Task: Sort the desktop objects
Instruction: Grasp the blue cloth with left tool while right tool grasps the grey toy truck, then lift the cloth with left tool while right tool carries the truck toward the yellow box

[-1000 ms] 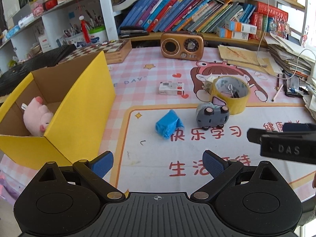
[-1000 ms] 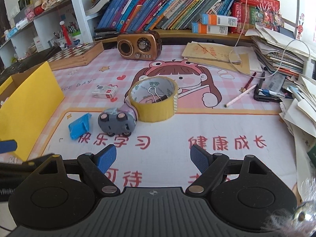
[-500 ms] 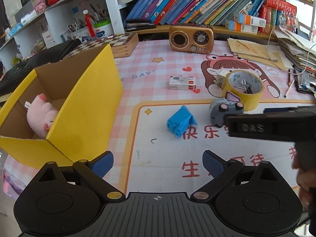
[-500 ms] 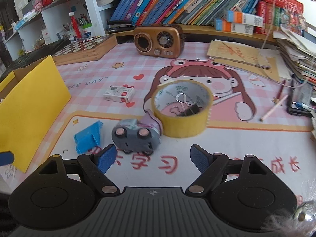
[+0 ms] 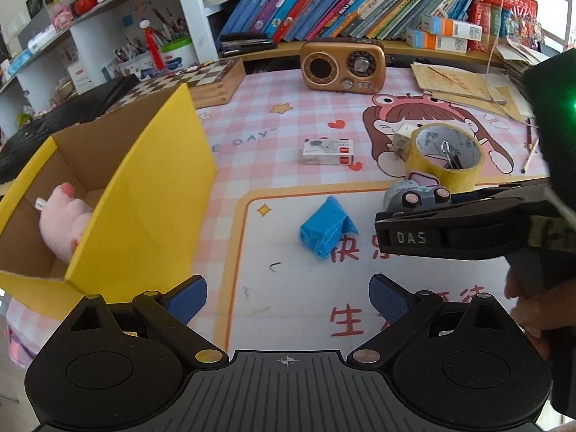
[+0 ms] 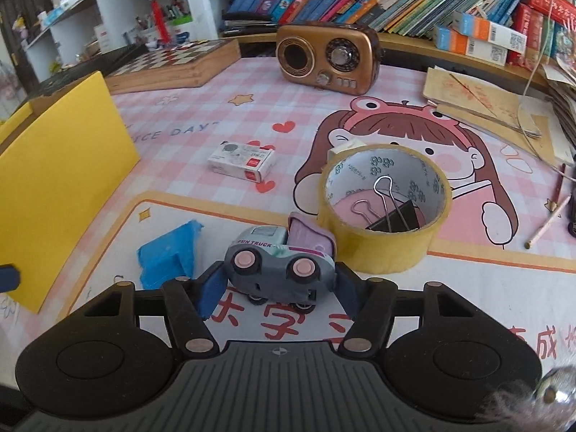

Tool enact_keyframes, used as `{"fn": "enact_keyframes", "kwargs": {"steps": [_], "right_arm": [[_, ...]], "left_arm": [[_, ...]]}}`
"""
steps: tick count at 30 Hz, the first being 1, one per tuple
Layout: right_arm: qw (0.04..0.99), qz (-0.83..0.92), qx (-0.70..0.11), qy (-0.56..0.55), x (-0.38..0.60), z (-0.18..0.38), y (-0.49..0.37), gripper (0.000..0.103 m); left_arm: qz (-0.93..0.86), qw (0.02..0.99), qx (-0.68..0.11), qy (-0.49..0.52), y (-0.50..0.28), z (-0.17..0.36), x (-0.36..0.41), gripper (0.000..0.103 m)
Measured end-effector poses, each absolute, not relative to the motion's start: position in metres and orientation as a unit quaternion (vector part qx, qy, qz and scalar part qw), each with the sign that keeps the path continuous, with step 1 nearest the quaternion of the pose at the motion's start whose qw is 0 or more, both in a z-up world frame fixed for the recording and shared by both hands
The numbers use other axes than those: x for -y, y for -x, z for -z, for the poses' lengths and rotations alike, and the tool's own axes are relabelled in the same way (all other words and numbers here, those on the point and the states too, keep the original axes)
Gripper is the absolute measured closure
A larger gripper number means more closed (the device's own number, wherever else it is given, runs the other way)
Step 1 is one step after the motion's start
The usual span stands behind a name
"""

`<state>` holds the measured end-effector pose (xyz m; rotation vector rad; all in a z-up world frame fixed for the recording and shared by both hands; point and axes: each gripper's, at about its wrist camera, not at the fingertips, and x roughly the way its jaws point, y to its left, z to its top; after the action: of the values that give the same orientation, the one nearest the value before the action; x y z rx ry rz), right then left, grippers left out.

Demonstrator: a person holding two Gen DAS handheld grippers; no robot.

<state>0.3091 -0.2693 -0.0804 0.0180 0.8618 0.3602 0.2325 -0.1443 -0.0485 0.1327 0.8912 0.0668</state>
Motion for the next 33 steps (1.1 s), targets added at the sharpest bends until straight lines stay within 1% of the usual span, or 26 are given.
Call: {"fn": "enact_keyframes", "kwargs": {"steps": [7,11,12,17,18,21,23,24,28,33], "right_arm": [[0.911,-0.176,-0.372,-0.031,0.303,0.046,-0.289,0.042],[0.915,-0.157,-0.37,-0.042,0.317,0.04,-0.28,0.042],[0.915,-0.153,-0.371,-0.045,0.32,0.04,-0.278,0.042],[0.918,-0.135,-0.37,-0.043,0.332,0.039,-0.272,0.042],[0.919,-0.131,-0.37,-0.043,0.334,0.038,-0.271,0.042],[0.918,-0.124,-0.374,-0.043,0.339,0.04,-0.268,0.042],[0.917,-0.121,-0.377,-0.043,0.342,0.041,-0.267,0.042],[0.917,-0.12,-0.378,-0.044,0.342,0.041,-0.266,0.042],[0.915,-0.123,-0.382,-0.041,0.343,0.042,-0.263,0.042],[0.915,-0.125,-0.381,-0.04,0.34,0.04,-0.258,0.042]], "left_arm": [[-0.013,0.905,-0.423,-0.038,-0.254,0.055,0.145,0.006],[-0.005,0.91,-0.414,-0.019,-0.272,0.059,0.148,0.007],[-0.002,0.91,-0.414,-0.018,-0.277,0.062,0.15,0.009],[-0.004,0.904,-0.426,0.027,-0.293,0.076,0.148,0.031],[-0.007,0.904,-0.427,0.026,-0.295,0.079,0.149,0.032],[-0.014,0.899,-0.436,0.024,-0.298,0.086,0.15,0.042],[-0.019,0.901,-0.434,0.012,-0.298,0.087,0.153,0.053],[-0.02,0.901,-0.432,0.007,-0.298,0.087,0.153,0.055],[-0.018,0.903,-0.43,0.011,-0.295,0.086,0.149,0.062],[-0.005,0.909,-0.416,0.015,-0.285,0.073,0.146,0.063]]}}
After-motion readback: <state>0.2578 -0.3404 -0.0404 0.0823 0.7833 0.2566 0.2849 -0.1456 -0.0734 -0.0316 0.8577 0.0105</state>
